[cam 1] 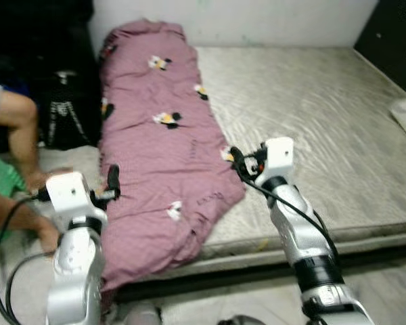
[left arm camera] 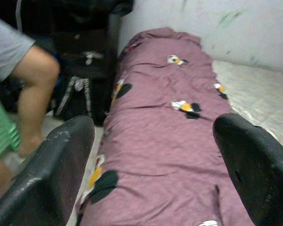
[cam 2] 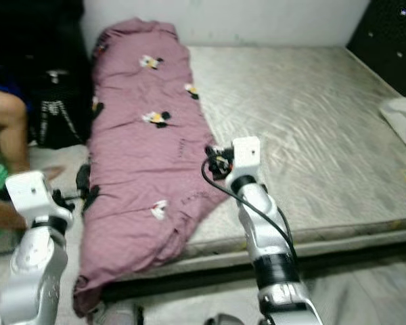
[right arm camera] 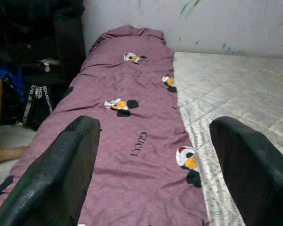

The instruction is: Clean up the room

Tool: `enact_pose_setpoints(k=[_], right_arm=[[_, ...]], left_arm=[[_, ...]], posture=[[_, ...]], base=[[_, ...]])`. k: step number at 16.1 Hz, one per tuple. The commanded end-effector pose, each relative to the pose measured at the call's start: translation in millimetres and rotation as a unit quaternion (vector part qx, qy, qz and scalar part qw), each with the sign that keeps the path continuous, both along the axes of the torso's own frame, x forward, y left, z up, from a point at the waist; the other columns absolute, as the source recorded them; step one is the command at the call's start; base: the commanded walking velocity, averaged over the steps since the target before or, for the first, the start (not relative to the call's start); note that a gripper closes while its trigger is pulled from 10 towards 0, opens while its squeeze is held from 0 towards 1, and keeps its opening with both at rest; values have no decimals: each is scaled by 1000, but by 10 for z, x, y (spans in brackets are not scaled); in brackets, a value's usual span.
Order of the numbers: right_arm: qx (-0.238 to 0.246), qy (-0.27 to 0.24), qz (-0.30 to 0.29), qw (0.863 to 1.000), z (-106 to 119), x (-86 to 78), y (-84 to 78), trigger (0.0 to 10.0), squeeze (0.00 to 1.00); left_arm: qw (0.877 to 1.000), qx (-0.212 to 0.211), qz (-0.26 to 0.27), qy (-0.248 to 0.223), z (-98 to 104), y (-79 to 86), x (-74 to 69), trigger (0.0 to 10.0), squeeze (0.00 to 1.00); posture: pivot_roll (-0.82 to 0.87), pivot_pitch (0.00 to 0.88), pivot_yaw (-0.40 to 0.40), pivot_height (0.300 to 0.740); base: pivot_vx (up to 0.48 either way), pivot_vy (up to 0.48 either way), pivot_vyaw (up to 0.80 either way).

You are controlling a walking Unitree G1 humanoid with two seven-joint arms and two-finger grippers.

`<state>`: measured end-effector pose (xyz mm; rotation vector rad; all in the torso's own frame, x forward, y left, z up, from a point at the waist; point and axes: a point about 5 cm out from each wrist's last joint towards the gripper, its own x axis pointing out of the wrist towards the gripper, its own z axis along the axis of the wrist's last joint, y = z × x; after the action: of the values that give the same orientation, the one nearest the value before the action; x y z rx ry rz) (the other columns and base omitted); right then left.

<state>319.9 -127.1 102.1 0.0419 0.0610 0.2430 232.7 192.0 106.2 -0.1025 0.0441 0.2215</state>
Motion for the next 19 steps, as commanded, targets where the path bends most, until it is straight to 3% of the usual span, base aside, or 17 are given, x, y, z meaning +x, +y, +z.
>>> enact_pose_setpoints(k=[1,10,19], right_arm=[[0,0,-2,1000,21,-16,4,10000,0],[-5,6,1,1000,8,-67,16,10000,0],[-8,8,9,1000,11,-89,7,10000,0]], left_arm=[[1000,21,7,-18,73,21,-22,10000,0],[999,34,16,1,36,48,-51,10000,0],[999,36,19,-4,47,11,-34,10000,0]], posture=[[8,0,-40,740],[1,0,-51,736],[-8,0,-55,642]], base=[[0,0,0],[0,0,0],[0,0,0]])
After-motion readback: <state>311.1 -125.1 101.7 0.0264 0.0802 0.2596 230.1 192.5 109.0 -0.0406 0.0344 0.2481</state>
